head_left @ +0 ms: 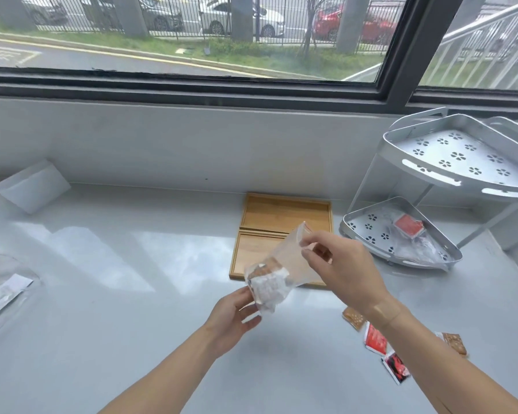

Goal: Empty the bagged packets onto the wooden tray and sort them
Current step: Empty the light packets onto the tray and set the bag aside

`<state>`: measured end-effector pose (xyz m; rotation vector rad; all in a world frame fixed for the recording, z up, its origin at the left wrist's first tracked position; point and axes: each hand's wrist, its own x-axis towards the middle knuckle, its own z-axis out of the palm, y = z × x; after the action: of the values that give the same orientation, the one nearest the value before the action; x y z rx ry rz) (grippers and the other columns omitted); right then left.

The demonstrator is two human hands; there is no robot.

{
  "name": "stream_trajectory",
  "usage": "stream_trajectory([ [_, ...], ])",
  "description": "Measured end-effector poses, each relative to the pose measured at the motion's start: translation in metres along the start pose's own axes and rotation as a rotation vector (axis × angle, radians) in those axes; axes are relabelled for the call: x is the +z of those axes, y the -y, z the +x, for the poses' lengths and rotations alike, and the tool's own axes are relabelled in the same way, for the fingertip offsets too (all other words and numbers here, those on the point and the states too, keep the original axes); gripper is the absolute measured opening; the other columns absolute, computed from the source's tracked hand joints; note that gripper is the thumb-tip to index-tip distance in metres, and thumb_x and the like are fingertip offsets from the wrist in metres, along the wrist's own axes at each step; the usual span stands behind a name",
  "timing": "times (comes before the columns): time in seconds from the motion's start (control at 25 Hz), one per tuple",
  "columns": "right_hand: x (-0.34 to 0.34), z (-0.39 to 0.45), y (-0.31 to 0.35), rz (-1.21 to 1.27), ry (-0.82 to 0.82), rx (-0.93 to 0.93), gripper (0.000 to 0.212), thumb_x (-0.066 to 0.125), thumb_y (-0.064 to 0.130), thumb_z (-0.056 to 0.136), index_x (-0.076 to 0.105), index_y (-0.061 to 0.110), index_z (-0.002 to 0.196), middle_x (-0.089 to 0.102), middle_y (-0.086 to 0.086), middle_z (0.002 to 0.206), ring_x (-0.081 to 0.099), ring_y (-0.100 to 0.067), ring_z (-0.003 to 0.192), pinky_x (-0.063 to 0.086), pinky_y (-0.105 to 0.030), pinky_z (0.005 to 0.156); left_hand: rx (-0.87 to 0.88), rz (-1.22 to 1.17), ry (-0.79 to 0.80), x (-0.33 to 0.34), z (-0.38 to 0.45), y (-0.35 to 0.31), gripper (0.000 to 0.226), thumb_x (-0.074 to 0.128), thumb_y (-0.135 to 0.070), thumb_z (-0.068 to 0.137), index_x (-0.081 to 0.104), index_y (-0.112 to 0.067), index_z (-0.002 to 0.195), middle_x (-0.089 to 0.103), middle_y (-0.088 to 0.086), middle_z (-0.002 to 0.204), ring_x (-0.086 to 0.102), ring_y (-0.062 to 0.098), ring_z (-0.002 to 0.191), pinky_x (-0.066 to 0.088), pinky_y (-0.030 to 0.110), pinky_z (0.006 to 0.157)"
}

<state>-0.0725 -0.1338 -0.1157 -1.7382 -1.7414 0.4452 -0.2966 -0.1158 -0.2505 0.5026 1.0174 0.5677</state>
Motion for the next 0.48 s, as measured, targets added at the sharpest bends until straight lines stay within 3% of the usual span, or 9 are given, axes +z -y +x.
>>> stream_trajectory([
  [0.12,0.013,0.024,-0.015,-0.029,-0.032,0.085,0.009,0.069,0.022,0.083,0.066,0.029,0.086,0.062,0.012,0.066,0.060,-0.012,0.067,0.054,-0.039,0.067,0.017,0.043,-0.069,-0.015,0.014,-0.026,0.020,0.062,-0.025,0.093,0.074,-0.018,0.108,0.073,0.001,0.100,0.069,0.014,0.085,0.048,0.030,0.079],
  [0.32,0.043,0.069,-0.048,0.068,-0.051,0.260,0.007,0.067,0.020,0.080,0.067,0.027,0.078,0.065,0.017,0.070,0.063,-0.010,0.071,0.055,-0.039,0.072,0.091,0.150,-0.307,-0.013,0.055,-0.082,0.005,0.065,-0.013,0.092,0.070,-0.011,0.092,0.072,0.005,0.078,0.066,0.014,0.065,0.052,0.025,0.063],
  [0.48,0.066,0.102,-0.078,0.103,-0.052,0.366,0.007,0.065,0.022,0.081,0.065,0.028,0.078,0.066,0.016,0.072,0.064,-0.012,0.075,0.055,-0.039,0.075,0.185,0.361,-0.393,-0.003,0.093,-0.134,0.006,0.062,-0.008,0.093,0.065,-0.011,0.089,0.065,0.002,0.075,0.060,0.013,0.065,0.047,0.023,0.060],
])
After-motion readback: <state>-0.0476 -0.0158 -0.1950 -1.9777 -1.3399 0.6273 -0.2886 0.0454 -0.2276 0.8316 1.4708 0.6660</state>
